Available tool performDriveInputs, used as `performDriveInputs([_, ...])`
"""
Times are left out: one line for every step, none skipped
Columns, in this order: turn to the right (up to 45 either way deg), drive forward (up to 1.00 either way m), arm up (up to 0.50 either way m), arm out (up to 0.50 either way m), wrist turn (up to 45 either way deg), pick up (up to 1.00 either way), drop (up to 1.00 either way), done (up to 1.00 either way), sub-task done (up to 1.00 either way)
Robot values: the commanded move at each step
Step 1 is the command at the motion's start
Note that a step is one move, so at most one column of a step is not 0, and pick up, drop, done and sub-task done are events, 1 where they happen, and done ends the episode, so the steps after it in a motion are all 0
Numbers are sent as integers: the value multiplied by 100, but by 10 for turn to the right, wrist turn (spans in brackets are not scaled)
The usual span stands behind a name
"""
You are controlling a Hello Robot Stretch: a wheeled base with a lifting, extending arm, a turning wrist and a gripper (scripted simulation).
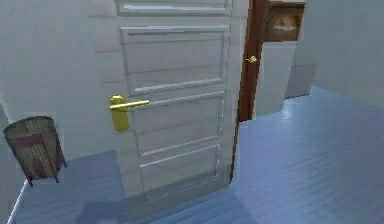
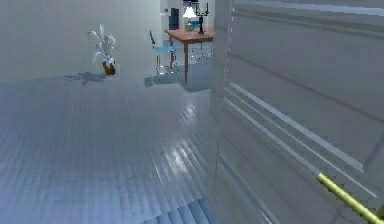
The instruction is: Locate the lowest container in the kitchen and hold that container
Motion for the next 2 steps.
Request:
performDriveInputs([-210,0,0,0,0,0,0,0,0])
performDriveInputs([0,5,0,0,0,0,0,0,0])
